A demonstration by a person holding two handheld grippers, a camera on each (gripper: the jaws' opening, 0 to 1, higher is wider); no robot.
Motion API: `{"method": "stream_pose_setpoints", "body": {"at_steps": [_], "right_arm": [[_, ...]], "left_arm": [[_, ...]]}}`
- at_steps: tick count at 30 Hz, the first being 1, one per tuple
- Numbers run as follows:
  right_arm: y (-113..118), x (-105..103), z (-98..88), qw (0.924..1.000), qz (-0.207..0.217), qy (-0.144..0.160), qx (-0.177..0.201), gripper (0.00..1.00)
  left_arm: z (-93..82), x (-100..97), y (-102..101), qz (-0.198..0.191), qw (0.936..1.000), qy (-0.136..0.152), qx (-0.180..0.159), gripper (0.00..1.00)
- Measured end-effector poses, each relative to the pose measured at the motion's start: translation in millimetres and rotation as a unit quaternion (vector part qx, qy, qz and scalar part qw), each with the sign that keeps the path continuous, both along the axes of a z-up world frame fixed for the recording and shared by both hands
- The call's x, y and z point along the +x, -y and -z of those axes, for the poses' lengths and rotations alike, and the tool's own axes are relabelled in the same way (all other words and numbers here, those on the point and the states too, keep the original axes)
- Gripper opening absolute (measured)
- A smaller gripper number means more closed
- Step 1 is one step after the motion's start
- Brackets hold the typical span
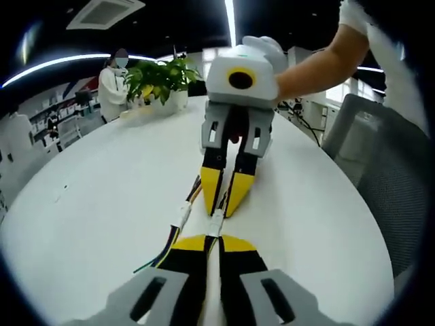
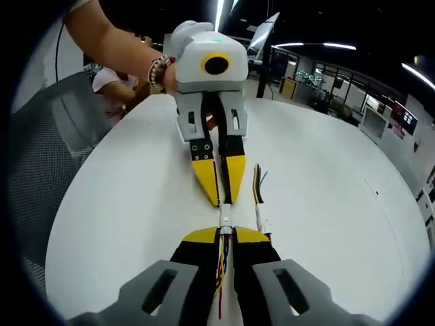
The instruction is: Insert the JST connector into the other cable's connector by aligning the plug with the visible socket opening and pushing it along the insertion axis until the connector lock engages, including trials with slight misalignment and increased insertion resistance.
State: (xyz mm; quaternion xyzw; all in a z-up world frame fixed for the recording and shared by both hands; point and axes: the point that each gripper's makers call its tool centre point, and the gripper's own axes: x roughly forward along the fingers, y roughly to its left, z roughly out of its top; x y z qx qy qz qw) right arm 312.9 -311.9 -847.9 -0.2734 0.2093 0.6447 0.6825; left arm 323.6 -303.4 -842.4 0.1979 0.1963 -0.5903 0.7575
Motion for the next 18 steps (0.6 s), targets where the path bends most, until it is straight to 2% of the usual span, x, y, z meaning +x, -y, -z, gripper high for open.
{"method": "stream_pose_setpoints", "body": {"at_steps": [14, 18], "right_arm": [[1.0, 3.5, 1.6, 0.9993, 0.028, -0.024, 0.0, 0.05], [2.8, 6.6, 2.0, 0.9989, 0.037, -0.028, -0.001, 0.1]], "left_arm": [[-0.4, 0.3, -0.3, -0.002, 1.0, 0.003, 0.004, 0.0], [-5.1, 1.2, 0.3, -0.012, 0.9999, 0.0, -0.006, 0.02]]}}
